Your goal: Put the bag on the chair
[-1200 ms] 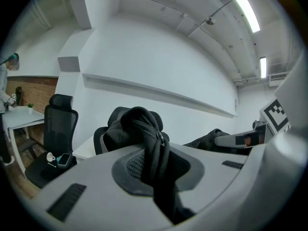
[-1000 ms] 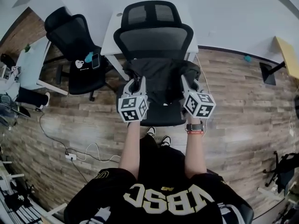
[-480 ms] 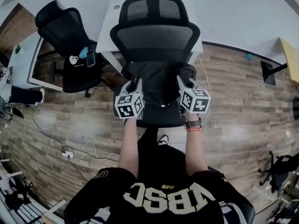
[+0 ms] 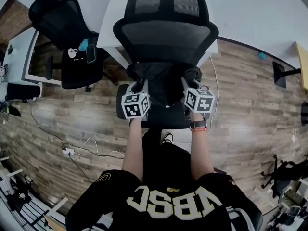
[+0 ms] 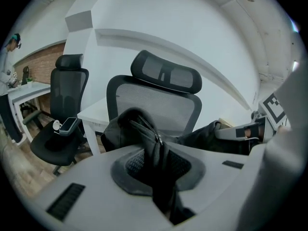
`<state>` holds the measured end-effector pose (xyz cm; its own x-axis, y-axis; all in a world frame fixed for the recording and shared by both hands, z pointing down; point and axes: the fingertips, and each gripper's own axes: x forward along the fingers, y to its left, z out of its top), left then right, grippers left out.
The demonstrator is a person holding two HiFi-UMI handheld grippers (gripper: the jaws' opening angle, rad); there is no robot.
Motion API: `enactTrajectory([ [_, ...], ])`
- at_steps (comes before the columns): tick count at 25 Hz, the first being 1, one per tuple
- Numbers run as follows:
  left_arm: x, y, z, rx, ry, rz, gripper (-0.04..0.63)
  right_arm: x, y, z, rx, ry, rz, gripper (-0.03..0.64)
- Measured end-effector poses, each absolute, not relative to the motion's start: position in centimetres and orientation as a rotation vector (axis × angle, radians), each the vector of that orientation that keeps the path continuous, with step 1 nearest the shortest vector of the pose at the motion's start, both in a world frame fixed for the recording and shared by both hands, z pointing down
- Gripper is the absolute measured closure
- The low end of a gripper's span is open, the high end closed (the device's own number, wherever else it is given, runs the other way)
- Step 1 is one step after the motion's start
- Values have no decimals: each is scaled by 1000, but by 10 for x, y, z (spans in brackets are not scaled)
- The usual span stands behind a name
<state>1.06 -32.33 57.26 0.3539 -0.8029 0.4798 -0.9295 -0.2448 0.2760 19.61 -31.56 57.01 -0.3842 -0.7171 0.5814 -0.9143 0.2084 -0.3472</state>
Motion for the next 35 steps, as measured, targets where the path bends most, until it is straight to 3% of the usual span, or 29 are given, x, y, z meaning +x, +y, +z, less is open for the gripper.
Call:
enactTrajectory([
  [35,-1,-332,876,1653,-1182,697,518,185,-331,879,1264,-1743,1277,549],
])
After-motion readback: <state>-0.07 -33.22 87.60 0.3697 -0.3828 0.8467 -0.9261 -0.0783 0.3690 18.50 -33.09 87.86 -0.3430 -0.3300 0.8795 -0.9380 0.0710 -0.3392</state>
